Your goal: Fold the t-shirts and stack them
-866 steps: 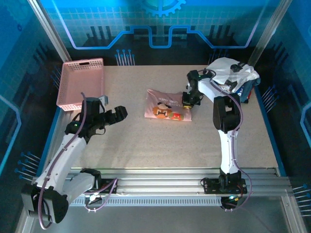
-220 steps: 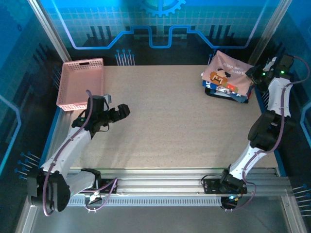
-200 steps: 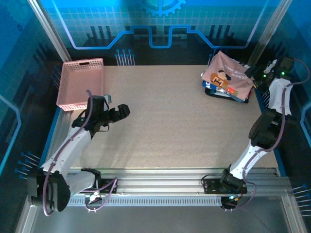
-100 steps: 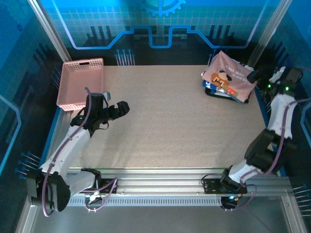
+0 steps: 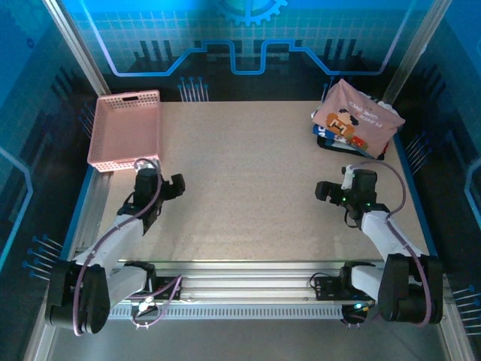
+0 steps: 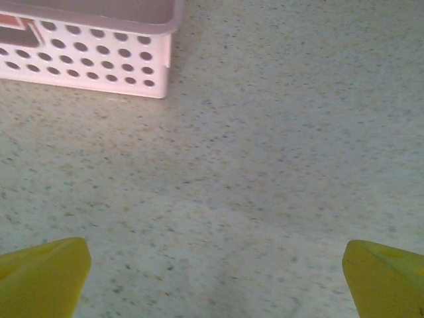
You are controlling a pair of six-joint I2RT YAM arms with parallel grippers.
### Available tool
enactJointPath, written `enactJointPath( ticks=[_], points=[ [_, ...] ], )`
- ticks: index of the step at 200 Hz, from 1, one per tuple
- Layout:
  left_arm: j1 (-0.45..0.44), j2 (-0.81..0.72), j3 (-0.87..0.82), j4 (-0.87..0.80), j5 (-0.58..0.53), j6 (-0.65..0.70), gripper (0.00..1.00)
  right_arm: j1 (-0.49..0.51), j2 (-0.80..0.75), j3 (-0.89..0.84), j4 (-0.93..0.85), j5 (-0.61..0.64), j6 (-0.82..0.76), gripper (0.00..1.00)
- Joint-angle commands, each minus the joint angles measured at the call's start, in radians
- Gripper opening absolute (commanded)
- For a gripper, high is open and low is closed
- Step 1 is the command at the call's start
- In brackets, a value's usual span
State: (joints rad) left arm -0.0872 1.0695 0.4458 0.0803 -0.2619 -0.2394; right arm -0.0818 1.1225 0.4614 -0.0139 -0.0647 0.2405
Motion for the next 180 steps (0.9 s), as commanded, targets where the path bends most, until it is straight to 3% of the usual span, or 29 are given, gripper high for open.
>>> enactJointPath(
  ticks=[1,38,84,96,112,122,131,140,180],
  points=[
    [0.031,0.006,-0.057,0.263,-0.07,0.109,0.99,0.004,-0.012,-0.082,0.369,0.047,-0.052,1.0],
    [0.062,0.137,-0.116,0.48,-0.061,0.148,0.99,0.006,0.059,-0.162,0.631,0.075,-0.081,1.0],
    [0.103,0.418,-0.1,0.833,0.149,0.194,0.99,0.03,0.25,-0.129,0.834,0.106,-0.113,1.0],
    [0.101,0.499,-0.111,0.964,0.141,0.206,0.99,0.077,0.269,-0.081,0.753,0.132,-0.161,1.0],
    [0.102,0.472,-0.101,0.887,0.136,0.189,0.99,0.108,0.395,-0.1,0.933,0.176,-0.184,1.0],
    [0.103,0.475,-0.1,0.898,0.133,0.19,0.99,0.155,0.371,-0.034,0.754,0.251,-0.21,1.0],
    [0.101,0.473,-0.093,0.877,0.13,0.19,0.99,0.154,0.392,-0.06,0.85,0.246,-0.215,1.0],
    [0.101,0.476,-0.093,0.884,0.125,0.194,0.99,0.15,0.374,-0.042,0.779,0.245,-0.205,1.0],
    [0.098,0.475,-0.091,0.881,0.124,0.193,0.99,0.152,0.378,-0.036,0.778,0.218,-0.22,1.0]
  ],
)
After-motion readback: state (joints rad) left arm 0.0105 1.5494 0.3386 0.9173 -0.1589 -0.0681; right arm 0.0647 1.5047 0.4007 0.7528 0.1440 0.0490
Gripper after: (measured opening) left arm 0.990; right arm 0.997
